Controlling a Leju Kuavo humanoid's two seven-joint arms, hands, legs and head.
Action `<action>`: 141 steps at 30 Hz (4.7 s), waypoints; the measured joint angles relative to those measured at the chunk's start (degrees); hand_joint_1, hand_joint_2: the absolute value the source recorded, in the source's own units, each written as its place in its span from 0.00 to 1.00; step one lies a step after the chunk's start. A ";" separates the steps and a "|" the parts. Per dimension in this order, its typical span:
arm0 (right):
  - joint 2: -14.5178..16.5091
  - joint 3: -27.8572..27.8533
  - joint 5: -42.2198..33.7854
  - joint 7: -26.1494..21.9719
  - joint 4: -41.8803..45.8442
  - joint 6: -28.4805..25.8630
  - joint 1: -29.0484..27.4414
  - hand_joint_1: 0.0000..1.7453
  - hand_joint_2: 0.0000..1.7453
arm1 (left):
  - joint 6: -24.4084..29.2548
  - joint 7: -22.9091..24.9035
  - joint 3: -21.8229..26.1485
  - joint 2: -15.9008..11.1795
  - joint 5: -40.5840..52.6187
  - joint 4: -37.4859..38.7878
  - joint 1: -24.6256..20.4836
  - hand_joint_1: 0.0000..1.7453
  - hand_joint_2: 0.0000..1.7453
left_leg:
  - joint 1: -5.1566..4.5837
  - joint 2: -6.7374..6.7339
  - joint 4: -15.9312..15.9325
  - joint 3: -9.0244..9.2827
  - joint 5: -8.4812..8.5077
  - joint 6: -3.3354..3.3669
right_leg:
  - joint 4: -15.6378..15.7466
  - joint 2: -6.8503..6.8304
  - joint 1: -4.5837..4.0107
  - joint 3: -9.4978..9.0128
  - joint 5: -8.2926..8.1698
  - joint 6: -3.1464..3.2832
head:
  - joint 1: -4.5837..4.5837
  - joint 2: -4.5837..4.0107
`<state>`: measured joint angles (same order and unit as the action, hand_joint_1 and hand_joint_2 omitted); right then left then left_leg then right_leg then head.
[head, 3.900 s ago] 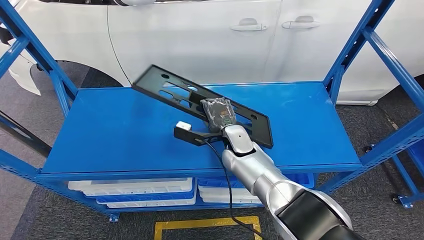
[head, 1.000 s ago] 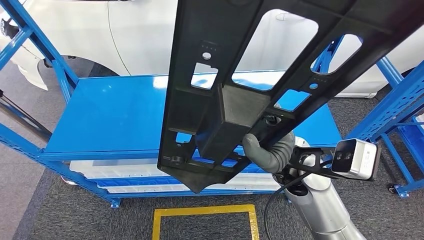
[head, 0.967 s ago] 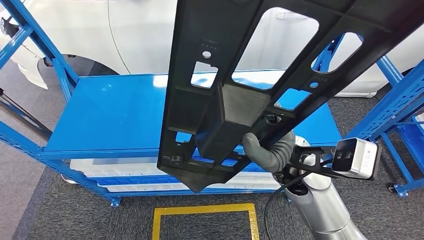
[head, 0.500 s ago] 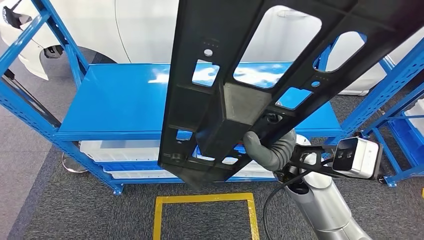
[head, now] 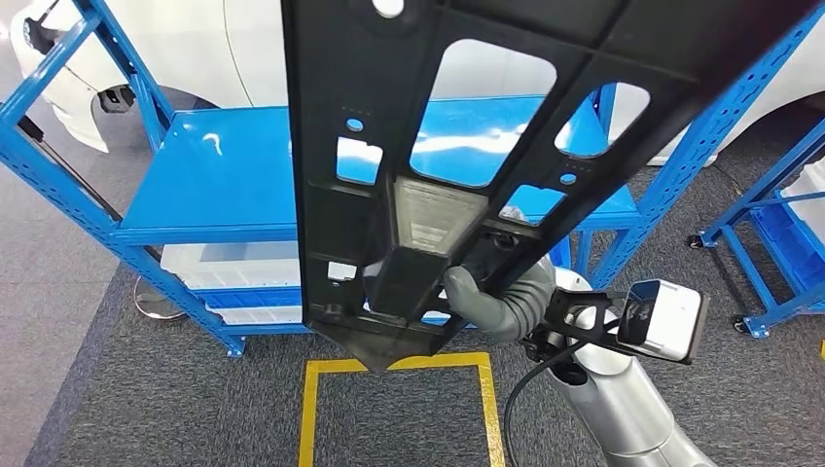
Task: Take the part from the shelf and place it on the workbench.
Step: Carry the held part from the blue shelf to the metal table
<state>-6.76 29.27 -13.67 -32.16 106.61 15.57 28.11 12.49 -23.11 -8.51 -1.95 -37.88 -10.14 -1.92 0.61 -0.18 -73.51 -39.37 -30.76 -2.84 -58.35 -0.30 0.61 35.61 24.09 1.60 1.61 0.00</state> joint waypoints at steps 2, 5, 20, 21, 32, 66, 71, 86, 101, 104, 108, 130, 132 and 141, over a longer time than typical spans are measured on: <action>0.27 0.68 -0.05 0.45 -0.10 -0.86 0.70 1.00 1.00 | 0.10 -0.01 0.16 -0.19 -0.03 -0.01 -0.05 0.00 0.00 | -0.06 0.05 7.38 6.05 1.98 0.64 | -0.11 0.00 -0.05 1.29 -1.14 -0.26 | 0.00 0.01; 0.63 1.60 -0.53 0.95 -0.27 -1.95 2.13 1.00 1.00 | 0.01 -0.04 0.27 -0.61 -0.03 -0.01 -0.13 0.00 0.00 | -0.61 0.12 16.72 12.18 1.04 1.86 | 0.09 -0.15 -0.03 1.75 -2.60 -1.11 | 0.07 0.01; 0.80 4.11 -2.94 1.50 -1.62 -2.26 5.20 1.00 1.00 | 1.22 1.25 0.86 -0.38 -0.55 0.00 0.29 0.00 0.00 | -0.71 -1.06 15.17 2.33 8.58 2.61 | -0.89 -2.07 -0.21 -6.32 6.28 -1.93 | 0.05 0.01; 0.76 4.19 -3.03 1.53 -1.65 -2.19 5.38 1.00 1.00 | 1.44 1.40 1.04 -0.43 -0.73 0.00 0.45 0.00 0.00 | -0.70 -1.32 15.08 2.26 8.80 2.25 | -0.38 -1.84 -0.42 -6.42 6.41 -1.34 | 0.02 0.01; -0.05 6.06 2.36 1.14 -2.41 -4.22 5.14 1.00 1.00 | 1.96 0.72 2.61 -1.20 -1.77 0.00 1.32 0.00 0.00 | -0.11 0.72 6.82 2.39 3.17 0.96 | -0.08 2.74 -0.38 -3.49 2.86 0.44 | -0.05 0.00; -10.62 8.29 10.30 -3.33 3.19 -12.35 -6.08 1.00 1.00 | 4.61 5.50 -3.25 -0.18 5.35 0.04 0.52 0.00 0.00 | -0.12 5.42 15.81 8.27 3.83 2.63 | -0.21 6.18 0.48 -0.68 0.35 -0.81 | -0.69 0.01; -10.81 8.21 11.53 -4.42 3.46 -12.03 -8.45 1.00 1.00 | 4.74 5.49 -3.29 0.42 5.09 0.04 0.24 0.00 0.00 | 0.19 1.64 18.48 9.20 4.97 3.15 | -3.48 3.84 0.24 1.57 2.30 -2.26 | -0.84 0.00; -6.61 7.01 19.93 -3.49 7.02 -11.59 -18.56 1.00 1.00 | 1.56 4.81 -3.82 0.17 5.93 0.04 -0.30 0.00 0.00 | -0.03 -2.78 12.96 7.56 0.62 0.38 | 0.00 -0.16 0.22 -1.85 1.69 0.05 | -0.92 0.00; -5.13 4.96 15.82 -2.19 8.43 -12.18 -14.85 1.00 1.00 | -1.14 4.53 -4.73 -2.09 6.42 0.07 -0.68 0.00 0.00 | 0.17 1.69 18.05 10.08 3.89 2.81 | -2.10 5.03 -0.04 0.47 1.68 -1.87 | -1.09 0.01; -5.73 4.12 13.20 -2.17 8.42 -12.04 -12.93 1.00 1.00 | -1.18 4.19 -4.74 -2.37 6.17 0.07 -0.48 0.00 0.00 | -0.08 -0.55 18.27 9.74 4.26 3.23 | -12.58 1.26 -0.18 5.38 7.13 -2.15 | -1.26 0.00; -6.84 3.29 9.55 -1.51 8.15 -11.23 -10.83 1.00 1.00 | -0.57 3.87 -4.68 -2.79 5.59 0.07 -0.51 0.00 0.00 | -0.18 -3.15 17.38 9.12 3.99 3.06 | -10.46 -0.12 0.13 3.31 4.71 -2.40 | -1.28 0.01; -6.90 2.96 8.12 -2.03 5.61 -9.58 -6.47 1.00 1.00 | 0.18 5.56 -3.73 -3.16 2.96 0.22 0.43 0.00 0.00 | -0.20 2.68 17.27 9.06 3.68 2.59 | -0.15 6.26 -0.27 -0.27 0.48 -1.12 | -0.99 0.00; -6.85 3.00 8.16 -2.03 5.17 -9.34 -5.96 1.00 1.00 | 0.54 5.81 -3.50 -3.11 2.68 0.22 0.54 0.00 0.00 | -0.04 1.27 18.35 9.44 4.40 3.20 | -3.10 4.10 -0.47 1.18 2.57 -1.51 | -1.15 0.00; -6.63 3.26 7.59 -1.50 2.24 -8.95 -4.82 1.00 1.00 | 0.80 6.75 -2.35 -2.59 1.21 0.27 1.09 0.00 0.00 | -0.50 -3.72 17.11 9.00 3.57 2.44 | -2.00 -2.40 0.33 -0.75 2.26 -2.09 | -1.24 0.00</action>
<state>-13.39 32.53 -6.07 -33.66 108.84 6.62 23.29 13.29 -16.37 -10.85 -4.54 -36.68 -9.87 -0.83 0.11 -3.90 -56.41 -30.37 -27.19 -0.41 -60.35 -2.70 0.94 34.86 26.35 -0.49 0.37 0.00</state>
